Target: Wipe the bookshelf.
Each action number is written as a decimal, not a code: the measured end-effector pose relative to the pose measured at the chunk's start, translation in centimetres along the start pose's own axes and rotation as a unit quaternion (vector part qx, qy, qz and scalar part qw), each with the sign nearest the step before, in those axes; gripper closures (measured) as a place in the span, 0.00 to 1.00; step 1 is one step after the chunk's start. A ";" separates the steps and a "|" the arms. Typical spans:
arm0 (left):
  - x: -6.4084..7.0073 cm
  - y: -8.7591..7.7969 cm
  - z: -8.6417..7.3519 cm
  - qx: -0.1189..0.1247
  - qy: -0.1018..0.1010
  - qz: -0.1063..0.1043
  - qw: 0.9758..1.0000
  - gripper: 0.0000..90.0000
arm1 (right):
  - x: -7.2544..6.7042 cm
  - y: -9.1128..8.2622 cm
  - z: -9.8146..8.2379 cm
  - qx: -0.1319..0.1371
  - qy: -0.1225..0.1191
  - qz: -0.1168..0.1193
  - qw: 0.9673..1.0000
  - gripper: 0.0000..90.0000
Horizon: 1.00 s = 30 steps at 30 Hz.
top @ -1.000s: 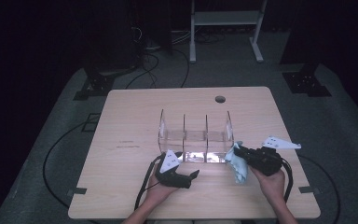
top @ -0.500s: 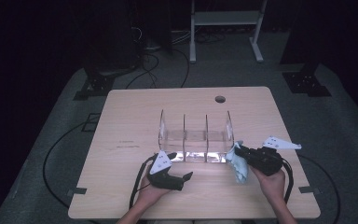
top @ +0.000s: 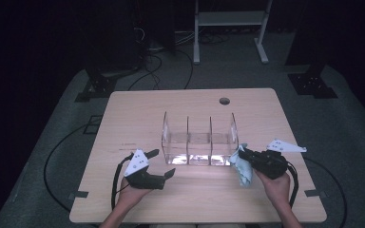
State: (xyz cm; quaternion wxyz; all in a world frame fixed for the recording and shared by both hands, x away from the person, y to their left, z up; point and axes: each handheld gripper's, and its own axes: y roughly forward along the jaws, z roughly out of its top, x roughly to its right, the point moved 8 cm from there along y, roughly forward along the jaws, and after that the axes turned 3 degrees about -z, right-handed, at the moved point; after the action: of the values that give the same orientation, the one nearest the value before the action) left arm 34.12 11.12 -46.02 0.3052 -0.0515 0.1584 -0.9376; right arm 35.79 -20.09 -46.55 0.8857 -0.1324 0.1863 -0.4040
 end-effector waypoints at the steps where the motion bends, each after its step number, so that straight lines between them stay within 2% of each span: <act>1: -0.9 0.1 0.1 -0.002 -0.005 0.001 1.000 0.10 | 0.0 0.0 0.0 0.000 0.000 0.000 1.000 0.88; 3: -1.3 0.3 0.0 -0.005 -0.005 0.001 1.000 0.09 | 0.0 0.0 0.0 -0.001 0.000 0.000 1.000 0.88; 4: -2.1 0.9 -0.2 -0.012 -0.016 -0.008 1.000 0.09 | 0.0 0.0 0.0 -0.001 -0.001 0.000 1.000 0.88; 7: -2.8 1.5 -0.3 -0.015 -0.022 -0.016 1.000 0.08 | 0.1 0.0 0.0 -0.001 -0.001 0.001 1.000 0.88; 8: -3.3 1.9 -0.2 -0.010 -0.019 -0.018 1.000 0.08 | 0.1 -0.1 -0.1 -0.002 -0.004 0.000 1.000 0.88; 12: -3.9 2.5 0.2 0.000 -0.023 -0.027 0.999 0.08 | 0.1 0.0 -0.1 -0.004 -0.005 -0.001 1.000 0.88; 14: -4.3 3.1 0.9 0.010 -0.029 -0.039 0.999 0.09 | 0.2 0.0 -0.1 -0.003 -0.004 0.000 1.000 0.88; 17: -4.6 3.6 1.1 0.007 -0.027 -0.041 0.999 0.09 | 0.2 0.0 -0.1 -0.003 -0.003 0.000 1.000 0.88; 23: -4.6 4.8 1.4 0.002 -0.023 -0.062 0.998 0.12 | 0.3 0.1 -0.1 -0.003 -0.004 0.000 1.000 0.88; 24: -4.5 5.0 1.3 0.004 -0.021 -0.068 0.997 0.16 | 0.3 0.1 -0.1 -0.003 -0.004 0.000 1.000 0.88; 26: -4.5 5.2 1.2 0.005 -0.025 -0.070 0.997 0.17 | 0.3 0.1 -0.1 -0.003 -0.004 0.000 1.000 0.88; 27: -4.4 5.2 1.0 0.007 -0.028 -0.077 0.997 0.22 | 0.3 0.1 -0.1 -0.003 -0.002 0.000 1.000 0.88; 30: -4.4 5.1 1.0 0.008 -0.026 -0.076 0.997 0.23 | 0.4 0.1 -0.1 -0.002 -0.004 0.000 1.000 0.88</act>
State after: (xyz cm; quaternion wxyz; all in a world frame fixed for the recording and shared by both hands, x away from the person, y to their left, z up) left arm 40.72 9.57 -46.76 0.2372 -0.0857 0.1380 -0.9578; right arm 36.06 -20.36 -46.78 0.8861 -0.1358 0.1834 -0.4033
